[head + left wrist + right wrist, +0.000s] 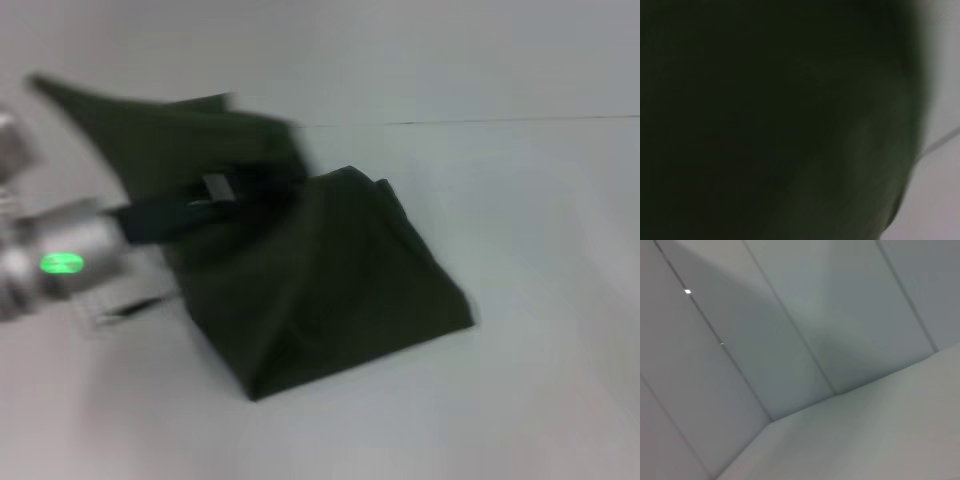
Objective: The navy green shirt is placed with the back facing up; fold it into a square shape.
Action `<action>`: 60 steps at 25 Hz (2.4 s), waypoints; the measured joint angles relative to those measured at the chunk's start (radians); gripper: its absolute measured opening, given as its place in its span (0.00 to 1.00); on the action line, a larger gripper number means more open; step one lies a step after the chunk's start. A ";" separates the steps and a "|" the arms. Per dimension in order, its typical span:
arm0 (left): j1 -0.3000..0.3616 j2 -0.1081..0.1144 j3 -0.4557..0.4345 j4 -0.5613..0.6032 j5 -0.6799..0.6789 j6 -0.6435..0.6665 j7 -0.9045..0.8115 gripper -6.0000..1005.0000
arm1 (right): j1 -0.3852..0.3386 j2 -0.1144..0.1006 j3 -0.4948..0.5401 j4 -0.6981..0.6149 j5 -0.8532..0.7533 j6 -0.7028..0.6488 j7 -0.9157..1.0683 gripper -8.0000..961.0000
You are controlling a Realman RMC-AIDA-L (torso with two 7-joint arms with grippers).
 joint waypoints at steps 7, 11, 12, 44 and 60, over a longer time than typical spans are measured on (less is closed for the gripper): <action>-0.239 -0.006 -0.023 -0.504 -0.072 -0.457 0.322 0.08 | -0.040 -0.046 0.081 -0.026 0.001 -0.007 -0.028 0.95; -0.257 -0.007 -0.157 -0.670 -0.079 -0.629 0.498 0.09 | -0.040 -0.042 0.087 -0.040 -0.002 -0.008 -0.048 0.95; -0.249 -0.007 -0.175 -0.687 -0.077 -0.632 0.527 0.10 | -0.037 -0.042 0.085 -0.041 -0.006 -0.007 -0.051 0.95; 0.102 0.015 -0.105 -0.055 0.001 -0.322 0.158 0.96 | 0.090 -0.013 -0.036 -0.028 -0.176 0.040 0.227 0.95; 0.154 0.018 0.049 0.080 0.173 -0.453 -0.070 0.96 | 0.124 0.004 -0.060 -0.005 -0.181 0.095 0.304 0.95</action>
